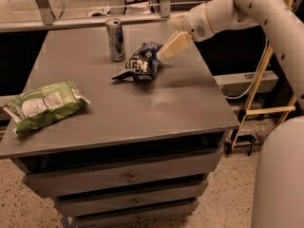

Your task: Move blue chip bag near redbull can

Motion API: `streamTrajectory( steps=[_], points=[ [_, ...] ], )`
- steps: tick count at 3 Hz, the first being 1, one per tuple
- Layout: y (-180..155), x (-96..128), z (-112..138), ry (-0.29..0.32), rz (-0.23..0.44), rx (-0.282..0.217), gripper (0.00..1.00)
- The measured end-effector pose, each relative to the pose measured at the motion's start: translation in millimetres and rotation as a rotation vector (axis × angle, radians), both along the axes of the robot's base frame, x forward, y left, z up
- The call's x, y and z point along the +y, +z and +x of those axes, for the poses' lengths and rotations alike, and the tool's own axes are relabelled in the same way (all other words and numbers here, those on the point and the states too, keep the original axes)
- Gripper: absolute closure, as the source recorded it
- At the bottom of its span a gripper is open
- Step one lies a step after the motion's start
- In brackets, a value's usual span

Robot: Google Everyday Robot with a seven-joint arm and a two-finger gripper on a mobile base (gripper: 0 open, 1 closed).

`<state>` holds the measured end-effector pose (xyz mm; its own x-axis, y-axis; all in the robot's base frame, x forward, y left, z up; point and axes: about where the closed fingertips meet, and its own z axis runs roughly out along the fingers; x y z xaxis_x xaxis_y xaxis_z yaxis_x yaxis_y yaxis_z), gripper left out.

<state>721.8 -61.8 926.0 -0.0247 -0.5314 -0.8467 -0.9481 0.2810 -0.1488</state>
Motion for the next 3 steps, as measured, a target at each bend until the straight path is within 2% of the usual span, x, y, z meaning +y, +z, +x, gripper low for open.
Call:
streamTrajectory(
  steps=[1, 2, 3],
  points=[
    [-5, -33, -21, -0.046, -0.174, 0.007, 0.00],
    [-9, -75, -50, -0.119, -0.298, 0.032, 0.00],
    [-13, -72, -52, -0.112, -0.308, 0.037, 0.00]
  ],
)
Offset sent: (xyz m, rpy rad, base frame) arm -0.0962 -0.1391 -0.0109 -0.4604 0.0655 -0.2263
